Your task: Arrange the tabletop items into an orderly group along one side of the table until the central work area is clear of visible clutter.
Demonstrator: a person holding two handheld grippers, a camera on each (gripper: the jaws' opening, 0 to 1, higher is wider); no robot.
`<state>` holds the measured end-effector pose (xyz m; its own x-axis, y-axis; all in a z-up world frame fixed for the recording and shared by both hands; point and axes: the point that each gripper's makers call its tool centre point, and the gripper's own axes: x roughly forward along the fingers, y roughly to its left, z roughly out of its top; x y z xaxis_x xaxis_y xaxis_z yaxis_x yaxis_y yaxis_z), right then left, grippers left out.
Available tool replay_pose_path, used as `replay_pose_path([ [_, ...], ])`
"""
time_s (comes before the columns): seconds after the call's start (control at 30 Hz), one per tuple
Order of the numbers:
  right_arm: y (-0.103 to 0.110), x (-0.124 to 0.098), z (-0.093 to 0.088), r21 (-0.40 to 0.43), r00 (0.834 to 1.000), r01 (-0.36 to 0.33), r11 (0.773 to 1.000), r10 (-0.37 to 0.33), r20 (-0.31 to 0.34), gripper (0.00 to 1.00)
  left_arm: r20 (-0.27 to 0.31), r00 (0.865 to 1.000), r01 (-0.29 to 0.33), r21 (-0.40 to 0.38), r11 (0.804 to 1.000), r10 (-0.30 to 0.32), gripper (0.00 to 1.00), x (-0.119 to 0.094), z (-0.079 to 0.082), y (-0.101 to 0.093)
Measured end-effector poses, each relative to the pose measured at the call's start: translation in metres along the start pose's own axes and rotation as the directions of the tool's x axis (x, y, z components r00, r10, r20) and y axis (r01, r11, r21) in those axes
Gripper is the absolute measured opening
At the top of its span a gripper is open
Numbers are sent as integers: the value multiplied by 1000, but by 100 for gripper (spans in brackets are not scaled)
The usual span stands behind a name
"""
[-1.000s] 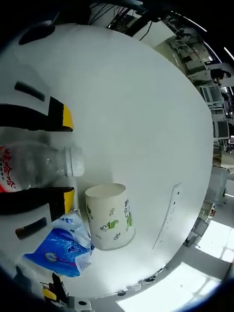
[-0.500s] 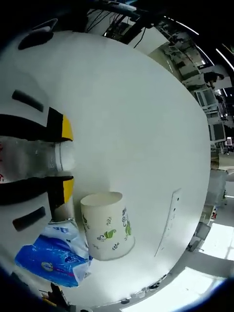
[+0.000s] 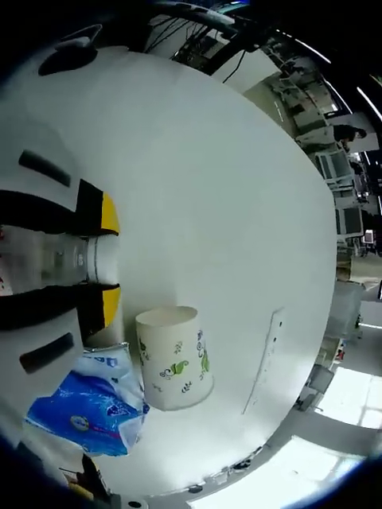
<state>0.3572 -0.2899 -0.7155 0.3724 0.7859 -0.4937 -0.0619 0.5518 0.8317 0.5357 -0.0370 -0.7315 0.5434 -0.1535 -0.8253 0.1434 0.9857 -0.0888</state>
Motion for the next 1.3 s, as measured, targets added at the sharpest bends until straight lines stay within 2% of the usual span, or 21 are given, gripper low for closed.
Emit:
replay_pose_path([
  [0.1, 4, 0, 0, -13, 1000, -1, 1000, 1, 0, 66, 36, 999, 13, -42, 999, -11, 21, -9, 5, 2],
  [0.4, 9, -3, 0, -38, 1000, 6, 999, -5, 14, 65, 120, 993, 30, -70, 997, -22, 20, -44, 11, 6],
  [0.6, 15, -8, 0, -46, 1000, 6, 999, -5, 26, 65, 198, 980, 53, -101, 993, -32, 20, -75, 13, 10],
  [0.8, 17, -12, -4, -58, 1000, 12, 998, -11, 25, 65, 264, 964, 61, -120, 991, -27, 20, -104, 5, 15],
  [0.83, 17, -13, -4, -59, 1000, 13, 998, -11, 27, 65, 282, 959, 63, -119, 991, -27, 20, -110, 4, 15],
  [1.1, 18, -15, -7, -68, 1000, 12, 998, -10, 23, 65, 328, 944, 71, -100, 992, -35, 20, -134, -6, 12],
  [1.17, 20, -14, -9, -69, 1000, 4, 998, -3, 17, 65, 339, 939, 90, -64, 994, -64, 20, -139, -7, 7],
  [1.3, 22, -14, -9, -57, 1000, -8, 998, 9, 19, 65, 346, 934, 115, -51, 992, -90, 19, -145, -10, 2],
])
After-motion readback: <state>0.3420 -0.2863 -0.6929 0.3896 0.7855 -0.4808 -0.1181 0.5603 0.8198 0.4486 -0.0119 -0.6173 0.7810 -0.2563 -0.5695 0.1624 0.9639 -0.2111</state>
